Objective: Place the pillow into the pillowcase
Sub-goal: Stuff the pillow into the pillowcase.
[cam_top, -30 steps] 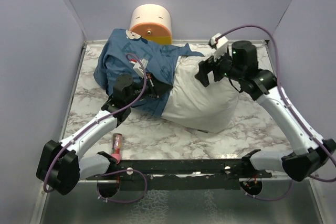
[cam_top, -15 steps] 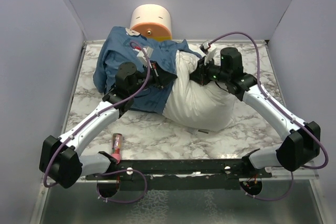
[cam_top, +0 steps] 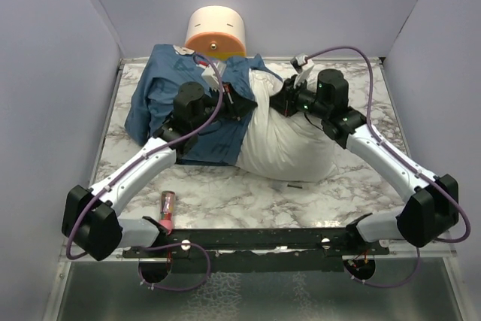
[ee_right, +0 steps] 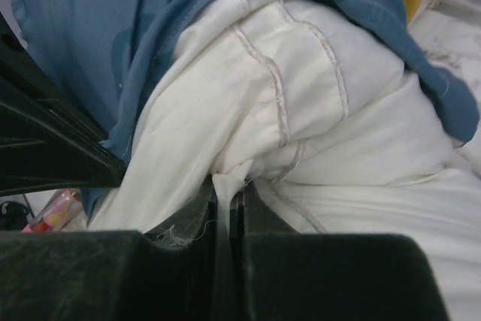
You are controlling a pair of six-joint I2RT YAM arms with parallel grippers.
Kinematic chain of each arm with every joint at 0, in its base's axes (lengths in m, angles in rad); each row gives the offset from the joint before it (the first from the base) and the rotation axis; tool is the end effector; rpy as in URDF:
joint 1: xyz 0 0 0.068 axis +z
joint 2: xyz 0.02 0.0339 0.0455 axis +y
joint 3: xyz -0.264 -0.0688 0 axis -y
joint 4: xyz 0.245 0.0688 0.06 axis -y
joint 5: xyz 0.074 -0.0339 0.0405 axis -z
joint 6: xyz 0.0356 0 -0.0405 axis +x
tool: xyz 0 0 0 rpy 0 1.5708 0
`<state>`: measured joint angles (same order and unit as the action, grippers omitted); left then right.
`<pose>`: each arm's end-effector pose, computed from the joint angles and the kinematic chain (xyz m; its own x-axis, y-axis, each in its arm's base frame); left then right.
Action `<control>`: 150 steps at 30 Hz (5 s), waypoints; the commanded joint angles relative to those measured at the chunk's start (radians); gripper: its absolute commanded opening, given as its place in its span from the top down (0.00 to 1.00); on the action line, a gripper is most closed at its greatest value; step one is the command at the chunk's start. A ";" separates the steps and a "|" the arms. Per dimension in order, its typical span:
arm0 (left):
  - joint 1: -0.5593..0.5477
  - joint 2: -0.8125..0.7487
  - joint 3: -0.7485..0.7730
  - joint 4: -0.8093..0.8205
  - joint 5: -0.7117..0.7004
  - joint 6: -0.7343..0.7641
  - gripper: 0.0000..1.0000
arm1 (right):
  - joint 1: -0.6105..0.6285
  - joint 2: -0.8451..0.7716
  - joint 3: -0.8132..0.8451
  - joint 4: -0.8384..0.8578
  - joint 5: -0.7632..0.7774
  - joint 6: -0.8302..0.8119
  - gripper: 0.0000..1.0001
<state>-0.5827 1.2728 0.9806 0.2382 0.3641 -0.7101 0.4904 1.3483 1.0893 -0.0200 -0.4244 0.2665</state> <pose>0.2448 -0.1765 0.3470 -0.5630 -0.3586 -0.7447 0.5857 0.4626 -0.6655 0.2721 0.1619 0.3369 -0.4394 0.0375 -0.8975 -0.6869 0.6298 0.3626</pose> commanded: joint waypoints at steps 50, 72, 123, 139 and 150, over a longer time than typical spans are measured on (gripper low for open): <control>-0.048 0.301 0.922 -0.977 -0.189 0.587 0.23 | 0.108 -0.431 -0.476 0.059 -0.247 0.000 0.99; -0.074 0.661 1.218 -1.216 -0.022 0.566 0.29 | 0.108 -0.408 -0.454 0.024 -0.230 -0.017 0.99; 0.046 -0.242 -0.094 -0.311 0.263 -0.226 1.00 | 0.135 -0.501 -0.124 -0.166 -0.168 -0.060 0.31; 0.049 -0.265 0.257 -0.739 -0.106 0.030 0.30 | 0.022 -0.277 -0.072 -0.288 0.321 0.033 0.03; -0.202 0.278 0.785 -0.995 -0.622 0.171 0.25 | 0.006 -0.336 -0.121 -0.308 0.384 0.085 0.14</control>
<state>-0.7219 1.4204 1.6085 -0.5766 0.0151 -0.6163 0.5053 1.0378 0.9966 -0.3214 -0.0956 0.3115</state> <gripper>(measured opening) 0.734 0.872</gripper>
